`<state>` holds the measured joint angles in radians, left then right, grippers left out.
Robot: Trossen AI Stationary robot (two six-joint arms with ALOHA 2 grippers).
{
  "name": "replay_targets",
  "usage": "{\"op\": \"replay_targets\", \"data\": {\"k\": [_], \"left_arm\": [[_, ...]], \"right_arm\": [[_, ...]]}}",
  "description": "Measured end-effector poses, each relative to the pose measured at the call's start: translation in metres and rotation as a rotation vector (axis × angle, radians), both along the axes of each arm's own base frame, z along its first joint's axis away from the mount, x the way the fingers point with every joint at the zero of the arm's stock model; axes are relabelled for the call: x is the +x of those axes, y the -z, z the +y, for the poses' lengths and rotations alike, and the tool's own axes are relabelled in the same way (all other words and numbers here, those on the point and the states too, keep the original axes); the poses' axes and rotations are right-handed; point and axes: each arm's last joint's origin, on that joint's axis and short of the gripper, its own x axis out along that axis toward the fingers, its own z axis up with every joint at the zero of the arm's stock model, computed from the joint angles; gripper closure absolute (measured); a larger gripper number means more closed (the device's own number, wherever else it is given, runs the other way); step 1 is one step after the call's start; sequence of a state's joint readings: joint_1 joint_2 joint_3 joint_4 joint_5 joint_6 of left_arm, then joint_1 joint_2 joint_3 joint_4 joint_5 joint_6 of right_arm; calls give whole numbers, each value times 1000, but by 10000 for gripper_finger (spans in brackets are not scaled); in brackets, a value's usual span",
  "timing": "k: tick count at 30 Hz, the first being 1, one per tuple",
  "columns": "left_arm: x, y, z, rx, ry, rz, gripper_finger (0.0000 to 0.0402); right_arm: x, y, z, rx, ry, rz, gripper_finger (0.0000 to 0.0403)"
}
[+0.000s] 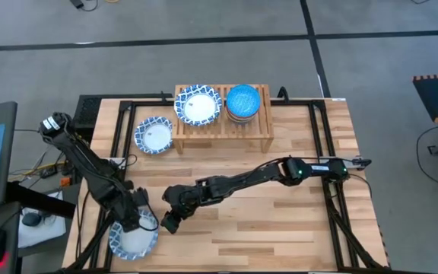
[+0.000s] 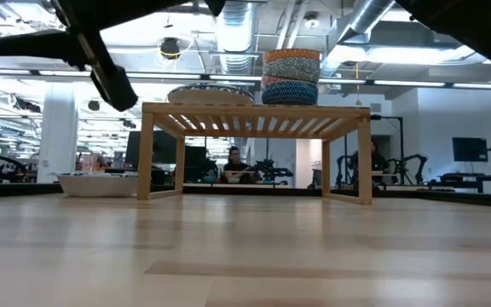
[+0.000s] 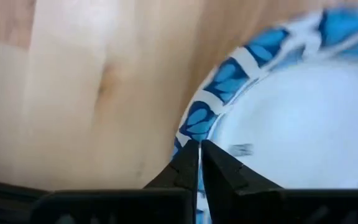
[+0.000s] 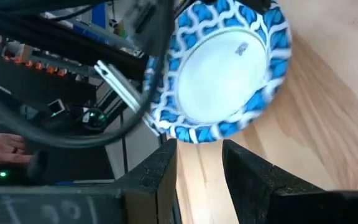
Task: Place and stack bowls onto a shelf
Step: Stack the bottom white patterned bowl on top of the white patterned bowl on the shelf
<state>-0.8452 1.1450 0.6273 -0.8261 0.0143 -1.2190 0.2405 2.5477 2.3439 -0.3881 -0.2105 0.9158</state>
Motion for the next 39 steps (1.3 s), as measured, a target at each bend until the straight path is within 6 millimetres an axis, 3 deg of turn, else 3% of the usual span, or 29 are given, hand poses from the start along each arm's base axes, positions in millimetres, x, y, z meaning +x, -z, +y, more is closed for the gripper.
{"op": "replay_targets", "data": {"k": [7,17,22,27,33,35,39], "left_arm": [[3,-6,-3,-4,72,-37,356],[2,-6,-2,22,208,-58,187],[-3,16,0,-46,268,-21,149],[-4,26,-1,-113,237,-27,179],[-1,21,-4,-139,218,-41,325],[0,18,-5,-158,186,-39,376],[0,12,-1,-176,87,-61,390]], "right_arm": [[-3,-9,-2,-4,-11,-7,248],[-5,-10,5,-8,-41,-11,248],[-5,-10,6,-12,-50,-14,248],[-6,-9,11,-21,-67,-17,248],[-10,-10,12,-35,-80,7,252],[-14,-19,10,-49,-86,20,257],[-28,-53,1,-103,-94,-4,271]]}}
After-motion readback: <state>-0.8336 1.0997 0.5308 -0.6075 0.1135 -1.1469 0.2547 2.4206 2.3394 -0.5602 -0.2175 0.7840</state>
